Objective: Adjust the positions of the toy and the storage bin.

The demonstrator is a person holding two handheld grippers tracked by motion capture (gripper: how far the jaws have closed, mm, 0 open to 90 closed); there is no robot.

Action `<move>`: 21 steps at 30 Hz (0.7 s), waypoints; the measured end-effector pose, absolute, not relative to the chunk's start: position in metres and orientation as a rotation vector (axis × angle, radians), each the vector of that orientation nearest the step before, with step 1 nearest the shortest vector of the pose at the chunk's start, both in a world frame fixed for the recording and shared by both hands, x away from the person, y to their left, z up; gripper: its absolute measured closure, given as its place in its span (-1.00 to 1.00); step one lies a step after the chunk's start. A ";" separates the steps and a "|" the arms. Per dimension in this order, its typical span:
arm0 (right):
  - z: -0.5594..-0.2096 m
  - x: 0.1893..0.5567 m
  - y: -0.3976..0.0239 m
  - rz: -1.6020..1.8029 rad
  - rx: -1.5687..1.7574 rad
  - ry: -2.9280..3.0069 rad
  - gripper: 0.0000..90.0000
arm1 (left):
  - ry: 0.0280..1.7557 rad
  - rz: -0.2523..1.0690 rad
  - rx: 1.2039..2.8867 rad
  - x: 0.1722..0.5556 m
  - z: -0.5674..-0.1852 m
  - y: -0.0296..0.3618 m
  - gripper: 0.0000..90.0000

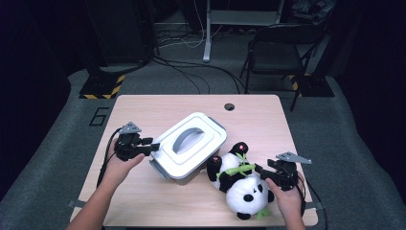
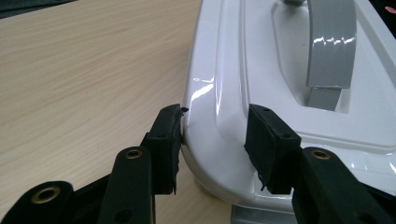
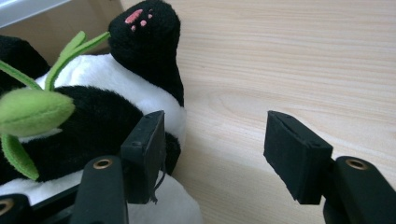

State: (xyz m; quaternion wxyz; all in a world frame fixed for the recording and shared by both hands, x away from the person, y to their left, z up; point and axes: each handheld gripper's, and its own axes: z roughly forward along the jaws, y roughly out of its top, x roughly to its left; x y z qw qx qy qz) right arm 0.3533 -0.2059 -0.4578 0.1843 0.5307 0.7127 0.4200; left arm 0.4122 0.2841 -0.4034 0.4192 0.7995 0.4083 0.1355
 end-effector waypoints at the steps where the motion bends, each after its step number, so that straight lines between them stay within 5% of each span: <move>1: -0.458 0.353 -0.206 1.185 1.498 2.007 -0.16 | 1.021 0.337 2.006 0.409 -0.403 0.286 0.23; 21: -0.461 0.350 -0.206 1.179 1.499 2.005 -0.13 | 1.040 0.387 1.986 0.397 -0.398 0.281 0.11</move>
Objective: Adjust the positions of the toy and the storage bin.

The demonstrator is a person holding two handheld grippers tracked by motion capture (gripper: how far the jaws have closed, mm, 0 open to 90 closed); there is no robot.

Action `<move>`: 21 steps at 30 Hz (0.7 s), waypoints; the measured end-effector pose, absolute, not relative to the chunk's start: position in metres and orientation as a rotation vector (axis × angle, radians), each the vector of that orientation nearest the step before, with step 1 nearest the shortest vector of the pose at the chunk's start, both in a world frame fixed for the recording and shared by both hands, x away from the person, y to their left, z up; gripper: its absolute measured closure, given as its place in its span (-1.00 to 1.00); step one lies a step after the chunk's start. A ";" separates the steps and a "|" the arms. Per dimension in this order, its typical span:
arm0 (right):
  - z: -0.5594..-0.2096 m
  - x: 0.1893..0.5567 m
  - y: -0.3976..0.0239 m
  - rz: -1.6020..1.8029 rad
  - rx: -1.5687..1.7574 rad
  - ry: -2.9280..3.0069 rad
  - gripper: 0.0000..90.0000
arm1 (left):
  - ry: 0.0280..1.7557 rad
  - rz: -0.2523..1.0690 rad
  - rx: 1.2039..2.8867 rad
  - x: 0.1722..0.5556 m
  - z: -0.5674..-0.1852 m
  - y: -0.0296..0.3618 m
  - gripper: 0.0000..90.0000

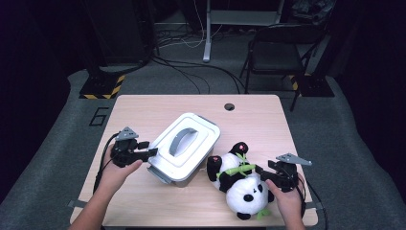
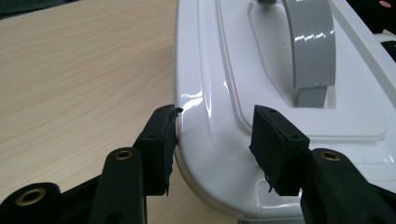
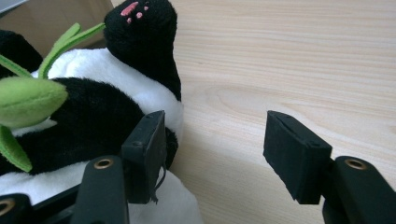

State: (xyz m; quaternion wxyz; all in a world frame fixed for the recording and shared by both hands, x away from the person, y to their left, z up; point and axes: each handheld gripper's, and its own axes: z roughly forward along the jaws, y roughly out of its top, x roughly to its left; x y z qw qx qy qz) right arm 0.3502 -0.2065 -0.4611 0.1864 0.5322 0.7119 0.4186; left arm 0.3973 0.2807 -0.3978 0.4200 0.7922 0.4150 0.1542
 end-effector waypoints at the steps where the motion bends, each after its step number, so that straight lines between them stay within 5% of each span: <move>1: -0.461 0.350 -0.206 1.177 1.493 1.999 -0.13 | 1.042 0.388 1.986 0.398 -0.396 0.280 0.10; 21: -0.463 0.344 -0.196 1.142 1.418 2.019 -0.03 | 1.005 0.441 1.989 0.411 -0.374 0.257 -0.04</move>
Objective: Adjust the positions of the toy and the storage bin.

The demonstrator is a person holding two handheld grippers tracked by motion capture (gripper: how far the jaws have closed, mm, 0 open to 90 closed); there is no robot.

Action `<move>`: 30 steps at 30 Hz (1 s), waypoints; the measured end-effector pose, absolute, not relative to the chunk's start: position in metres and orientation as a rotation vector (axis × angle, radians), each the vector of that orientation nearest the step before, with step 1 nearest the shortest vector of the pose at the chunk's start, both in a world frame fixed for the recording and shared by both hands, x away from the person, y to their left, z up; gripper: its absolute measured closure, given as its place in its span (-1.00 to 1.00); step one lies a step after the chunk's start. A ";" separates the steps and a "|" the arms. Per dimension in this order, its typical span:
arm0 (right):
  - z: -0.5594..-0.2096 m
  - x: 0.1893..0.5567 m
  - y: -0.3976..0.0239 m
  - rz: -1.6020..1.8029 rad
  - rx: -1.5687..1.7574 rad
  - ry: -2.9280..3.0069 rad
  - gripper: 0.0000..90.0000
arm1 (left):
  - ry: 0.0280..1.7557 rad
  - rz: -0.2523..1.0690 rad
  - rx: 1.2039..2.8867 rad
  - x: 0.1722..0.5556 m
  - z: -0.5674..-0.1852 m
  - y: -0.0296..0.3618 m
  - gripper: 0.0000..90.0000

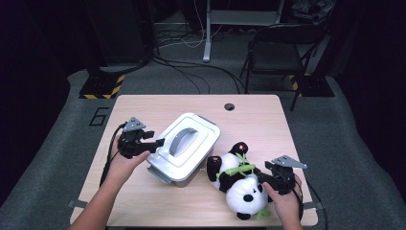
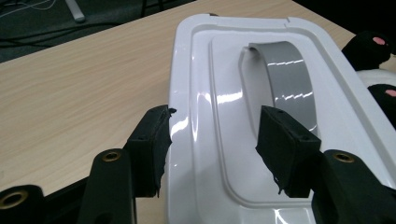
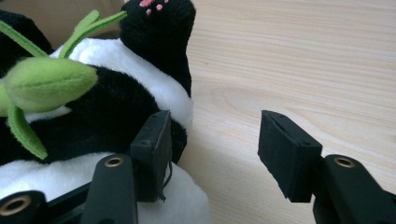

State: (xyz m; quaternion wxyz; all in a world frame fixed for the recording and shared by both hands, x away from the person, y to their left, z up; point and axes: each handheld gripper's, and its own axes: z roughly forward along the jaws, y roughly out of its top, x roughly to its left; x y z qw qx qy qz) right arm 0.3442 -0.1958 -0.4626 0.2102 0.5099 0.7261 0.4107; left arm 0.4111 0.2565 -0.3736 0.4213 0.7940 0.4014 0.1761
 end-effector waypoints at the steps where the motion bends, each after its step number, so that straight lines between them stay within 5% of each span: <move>1: -0.463 0.344 -0.195 1.143 1.421 2.019 -0.03 | 1.005 0.445 1.988 0.412 -0.372 0.255 -0.05; 23: -0.467 0.347 -0.195 1.162 1.435 2.036 -0.02 | 0.911 0.418 2.061 0.426 -0.371 0.198 -0.01; 30: -0.468 0.348 -0.197 1.172 1.446 2.035 -0.02 | 0.930 0.412 2.071 0.430 -0.378 0.193 0.16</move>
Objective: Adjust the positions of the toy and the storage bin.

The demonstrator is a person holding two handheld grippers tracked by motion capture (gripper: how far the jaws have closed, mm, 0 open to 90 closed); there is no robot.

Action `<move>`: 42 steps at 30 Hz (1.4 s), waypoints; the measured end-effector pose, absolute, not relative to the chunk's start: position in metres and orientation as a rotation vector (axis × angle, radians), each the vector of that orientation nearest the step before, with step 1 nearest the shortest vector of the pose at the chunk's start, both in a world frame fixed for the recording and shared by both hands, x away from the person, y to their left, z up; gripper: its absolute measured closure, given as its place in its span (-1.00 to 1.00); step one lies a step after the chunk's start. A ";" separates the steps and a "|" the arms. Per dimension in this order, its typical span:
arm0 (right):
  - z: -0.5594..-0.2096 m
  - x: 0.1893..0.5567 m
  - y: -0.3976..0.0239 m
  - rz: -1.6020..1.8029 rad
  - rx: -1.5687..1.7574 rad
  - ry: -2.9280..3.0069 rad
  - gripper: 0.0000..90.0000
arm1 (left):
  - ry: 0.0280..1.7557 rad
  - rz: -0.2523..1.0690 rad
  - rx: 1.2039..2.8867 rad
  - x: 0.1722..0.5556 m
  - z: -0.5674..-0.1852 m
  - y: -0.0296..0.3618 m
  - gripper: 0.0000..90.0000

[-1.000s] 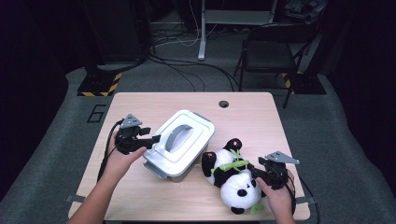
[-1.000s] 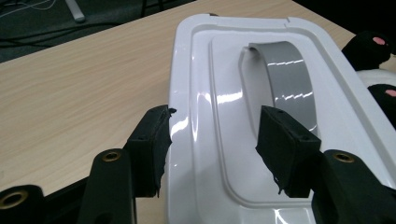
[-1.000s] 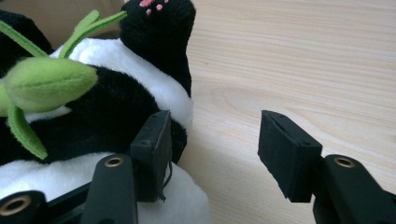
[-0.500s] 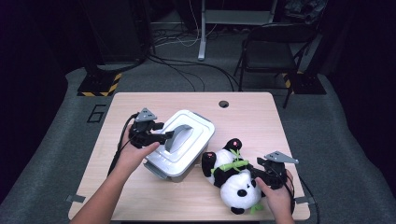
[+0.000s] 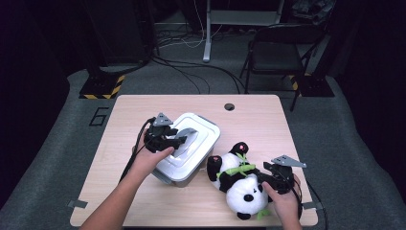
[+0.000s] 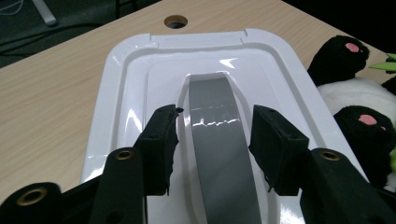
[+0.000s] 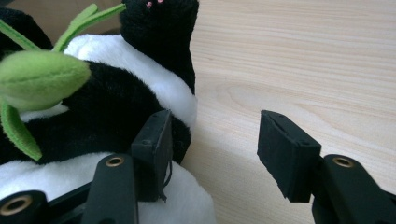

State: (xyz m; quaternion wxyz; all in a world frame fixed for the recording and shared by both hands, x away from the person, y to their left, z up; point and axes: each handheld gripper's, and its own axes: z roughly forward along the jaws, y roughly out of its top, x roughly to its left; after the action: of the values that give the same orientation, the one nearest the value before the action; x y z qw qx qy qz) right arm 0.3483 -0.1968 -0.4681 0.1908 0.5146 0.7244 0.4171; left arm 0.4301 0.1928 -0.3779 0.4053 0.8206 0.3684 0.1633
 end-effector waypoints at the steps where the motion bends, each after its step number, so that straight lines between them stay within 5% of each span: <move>1: -0.468 0.348 -0.197 1.172 1.446 2.035 -0.02 | 0.930 0.412 2.071 0.430 -0.378 0.193 0.21; 13: -0.469 0.349 -0.197 1.169 1.446 2.035 -0.02 | 0.923 0.349 2.051 0.425 -0.382 0.195 0.42; 42: -0.469 0.350 -0.196 1.169 1.441 2.042 -0.03 | 0.915 0.328 2.074 0.403 -0.378 0.204 0.46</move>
State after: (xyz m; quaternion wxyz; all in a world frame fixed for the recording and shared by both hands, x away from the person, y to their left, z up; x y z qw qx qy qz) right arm 0.3495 -0.1958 -0.4691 0.1901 0.5126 0.7266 0.4161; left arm 0.4034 0.2037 -0.3780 0.4130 0.8247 0.3638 0.1305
